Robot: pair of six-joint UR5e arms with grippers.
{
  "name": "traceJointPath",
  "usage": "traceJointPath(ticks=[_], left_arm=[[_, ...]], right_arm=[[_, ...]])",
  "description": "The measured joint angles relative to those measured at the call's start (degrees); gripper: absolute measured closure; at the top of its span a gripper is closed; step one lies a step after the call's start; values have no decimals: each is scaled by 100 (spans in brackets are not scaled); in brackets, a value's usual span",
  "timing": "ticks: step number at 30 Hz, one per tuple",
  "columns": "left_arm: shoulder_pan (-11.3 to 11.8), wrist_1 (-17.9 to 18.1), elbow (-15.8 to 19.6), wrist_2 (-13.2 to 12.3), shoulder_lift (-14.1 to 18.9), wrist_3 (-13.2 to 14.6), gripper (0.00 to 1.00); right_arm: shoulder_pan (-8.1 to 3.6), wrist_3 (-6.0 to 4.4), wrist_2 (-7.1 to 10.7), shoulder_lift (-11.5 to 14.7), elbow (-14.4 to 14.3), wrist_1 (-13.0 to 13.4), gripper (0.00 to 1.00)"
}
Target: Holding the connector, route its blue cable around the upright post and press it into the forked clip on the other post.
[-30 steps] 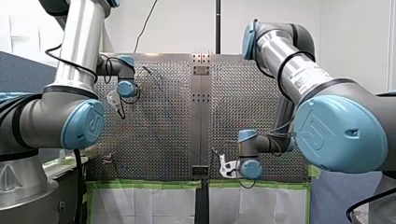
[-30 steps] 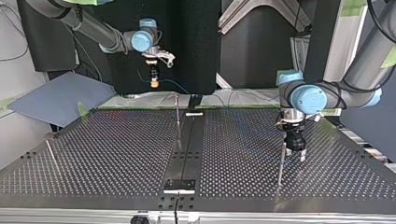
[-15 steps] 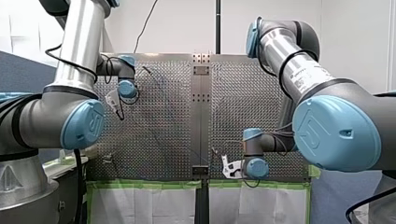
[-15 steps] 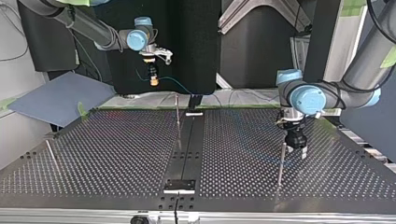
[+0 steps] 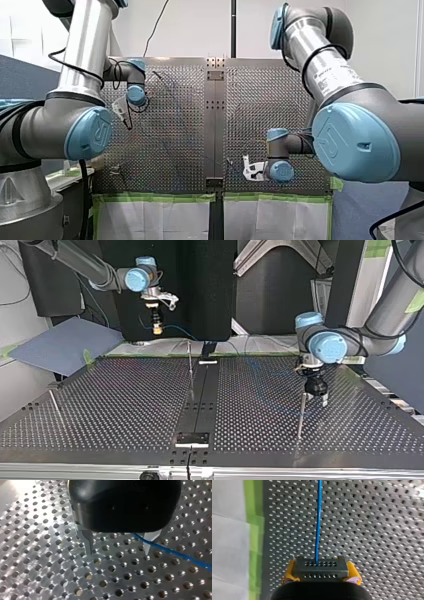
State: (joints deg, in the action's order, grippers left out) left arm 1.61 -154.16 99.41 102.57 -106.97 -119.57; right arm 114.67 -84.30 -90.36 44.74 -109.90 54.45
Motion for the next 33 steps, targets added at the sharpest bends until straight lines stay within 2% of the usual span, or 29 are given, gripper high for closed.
traceJointPath(ticks=[5,11,21,26,33], left_arm=[[-61,-94,-1,-31,4,-153,0],[-89,-109,2,-258,24,-437,0],[-88,-109,112,-541,446,-969,0],[-123,-234,195,-618,604,-978,0],[-118,-286,531,-412,885,-927,0]], right_arm=[[-9,-1,3,103,-8,-4,100],[-11,-1,28,117,-9,18,100],[-10,-1,44,119,-10,28,100],[-10,-1,44,119,-10,25,100],[-9,-3,44,119,-11,31,100]])
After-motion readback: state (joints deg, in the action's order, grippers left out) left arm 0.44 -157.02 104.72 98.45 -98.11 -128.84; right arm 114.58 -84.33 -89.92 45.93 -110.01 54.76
